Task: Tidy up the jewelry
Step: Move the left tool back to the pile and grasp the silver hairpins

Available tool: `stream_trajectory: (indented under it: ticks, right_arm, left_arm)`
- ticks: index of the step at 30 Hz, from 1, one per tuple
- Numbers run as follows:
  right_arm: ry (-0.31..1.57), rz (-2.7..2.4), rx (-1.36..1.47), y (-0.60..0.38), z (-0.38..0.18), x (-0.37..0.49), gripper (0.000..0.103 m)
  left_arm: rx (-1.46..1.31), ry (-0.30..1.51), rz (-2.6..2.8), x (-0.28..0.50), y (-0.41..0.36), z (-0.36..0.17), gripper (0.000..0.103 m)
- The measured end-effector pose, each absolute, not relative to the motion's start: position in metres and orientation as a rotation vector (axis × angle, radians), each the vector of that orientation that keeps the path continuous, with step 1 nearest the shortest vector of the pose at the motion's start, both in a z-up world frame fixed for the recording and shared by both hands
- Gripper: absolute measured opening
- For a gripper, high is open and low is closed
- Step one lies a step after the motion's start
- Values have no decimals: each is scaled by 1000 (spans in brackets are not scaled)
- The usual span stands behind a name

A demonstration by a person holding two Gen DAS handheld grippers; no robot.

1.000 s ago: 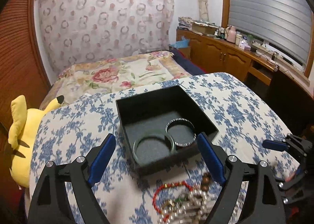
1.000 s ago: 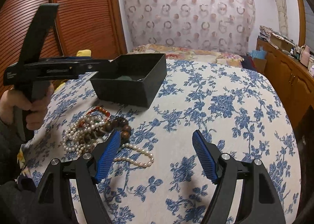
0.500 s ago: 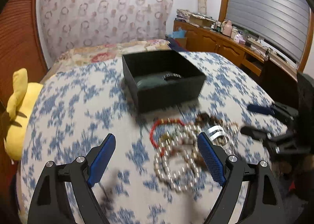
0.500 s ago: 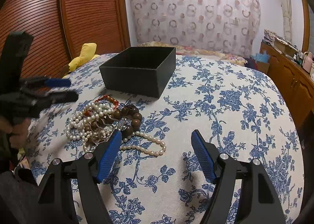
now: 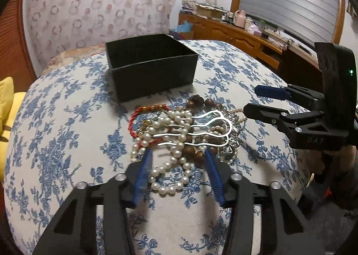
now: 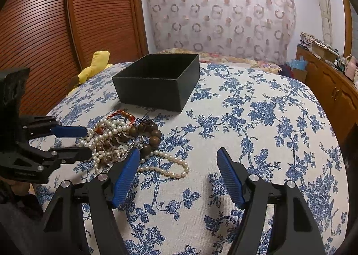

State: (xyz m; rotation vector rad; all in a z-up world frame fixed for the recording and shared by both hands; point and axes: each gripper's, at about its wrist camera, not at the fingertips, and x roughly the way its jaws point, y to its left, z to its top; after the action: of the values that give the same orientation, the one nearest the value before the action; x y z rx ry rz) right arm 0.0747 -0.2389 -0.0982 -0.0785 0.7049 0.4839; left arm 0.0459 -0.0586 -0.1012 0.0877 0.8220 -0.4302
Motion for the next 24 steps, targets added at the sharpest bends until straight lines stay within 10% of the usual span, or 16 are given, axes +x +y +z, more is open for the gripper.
stream_trajectory:
  ticks: [24]
  right_arm:
    - [705, 485, -80, -239, -98, 74, 74]
  left_arm:
    - [103, 831, -453, 51, -61, -103, 18]
